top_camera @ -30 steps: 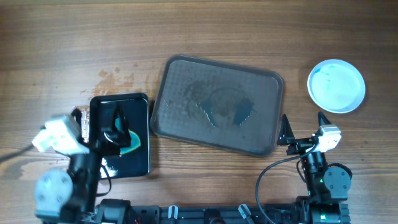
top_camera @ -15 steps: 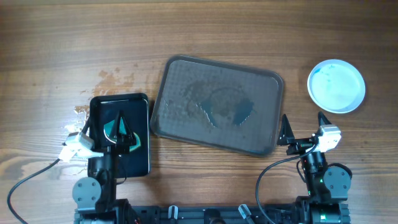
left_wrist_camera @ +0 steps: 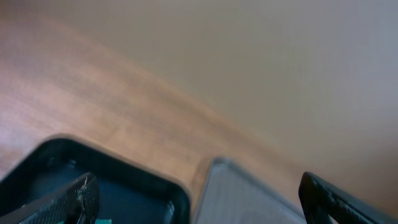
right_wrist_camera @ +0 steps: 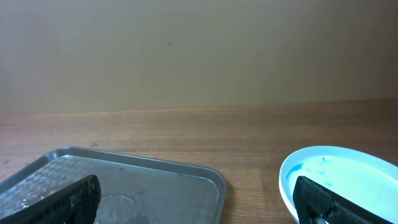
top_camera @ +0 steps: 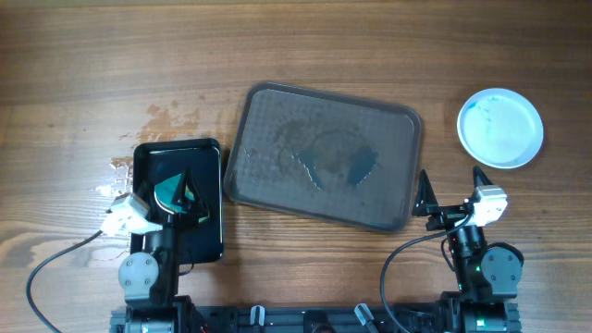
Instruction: Clean dirty plates on tray and stack at the side
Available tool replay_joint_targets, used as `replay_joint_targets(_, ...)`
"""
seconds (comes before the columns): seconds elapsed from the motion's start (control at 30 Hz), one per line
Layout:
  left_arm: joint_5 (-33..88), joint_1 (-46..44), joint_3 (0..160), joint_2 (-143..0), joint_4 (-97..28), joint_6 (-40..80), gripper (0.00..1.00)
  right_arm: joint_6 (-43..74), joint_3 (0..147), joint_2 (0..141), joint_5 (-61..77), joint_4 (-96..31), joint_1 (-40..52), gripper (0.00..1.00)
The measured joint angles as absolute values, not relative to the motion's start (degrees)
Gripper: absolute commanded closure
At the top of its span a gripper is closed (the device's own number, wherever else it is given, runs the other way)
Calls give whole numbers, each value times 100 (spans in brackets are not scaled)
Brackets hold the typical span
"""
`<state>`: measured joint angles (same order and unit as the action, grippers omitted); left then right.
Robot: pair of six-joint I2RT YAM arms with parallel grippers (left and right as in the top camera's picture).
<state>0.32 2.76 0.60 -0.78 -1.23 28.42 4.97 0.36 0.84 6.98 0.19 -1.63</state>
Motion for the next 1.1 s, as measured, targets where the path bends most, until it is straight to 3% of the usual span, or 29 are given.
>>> replay_joint_targets(1.1,32,276,54,-78,-412,2816,0,497,36,84,701,19,-163,0)
